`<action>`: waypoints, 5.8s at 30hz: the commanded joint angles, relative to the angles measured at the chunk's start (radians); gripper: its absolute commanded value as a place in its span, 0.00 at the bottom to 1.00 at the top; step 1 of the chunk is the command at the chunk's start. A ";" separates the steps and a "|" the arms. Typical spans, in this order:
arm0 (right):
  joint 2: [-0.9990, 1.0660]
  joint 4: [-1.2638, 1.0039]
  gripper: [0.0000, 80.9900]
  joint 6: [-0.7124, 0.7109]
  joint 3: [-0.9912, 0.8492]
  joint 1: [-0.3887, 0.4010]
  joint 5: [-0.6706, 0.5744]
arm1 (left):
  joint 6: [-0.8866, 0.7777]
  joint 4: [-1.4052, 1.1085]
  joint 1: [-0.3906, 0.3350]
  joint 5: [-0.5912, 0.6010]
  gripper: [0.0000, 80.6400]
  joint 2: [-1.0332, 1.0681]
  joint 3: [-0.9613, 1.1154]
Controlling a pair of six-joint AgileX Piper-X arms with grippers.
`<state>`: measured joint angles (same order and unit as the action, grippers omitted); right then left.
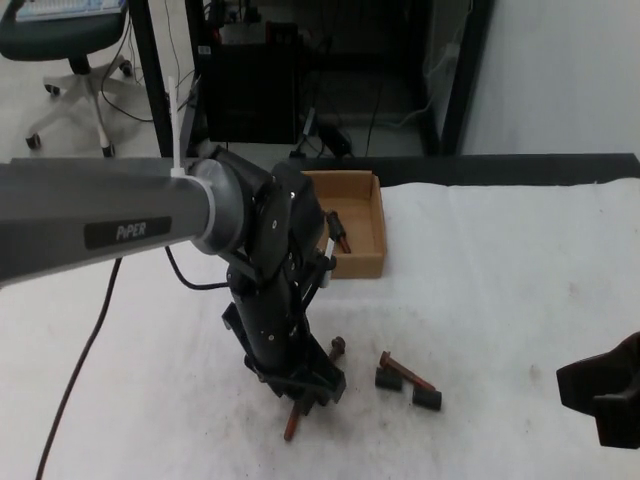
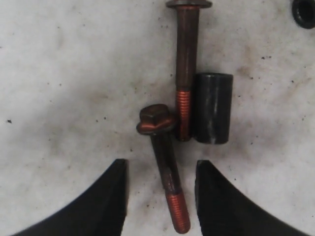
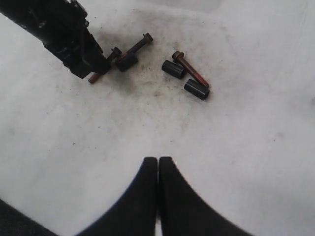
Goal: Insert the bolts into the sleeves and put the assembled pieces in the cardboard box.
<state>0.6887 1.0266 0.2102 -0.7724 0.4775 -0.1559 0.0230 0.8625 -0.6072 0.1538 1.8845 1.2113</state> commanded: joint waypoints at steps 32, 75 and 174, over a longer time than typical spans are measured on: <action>-0.009 0.002 0.01 -0.009 0.002 -0.001 -0.006 | -0.064 -0.060 -0.004 -0.070 0.00 0.020 0.004; 0.844 -0.347 0.37 -0.588 -0.221 0.020 -0.022 | -0.082 -0.232 0.000 -0.136 0.00 -1.054 -0.563; 1.207 -0.217 0.00 -0.942 -0.410 0.131 0.178 | -0.067 -0.276 0.000 -0.136 0.00 -1.054 -0.563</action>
<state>1.8853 0.7998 -0.7395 -1.1815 0.6090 0.0532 -0.0451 0.6035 -0.6072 0.0167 0.8432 0.6440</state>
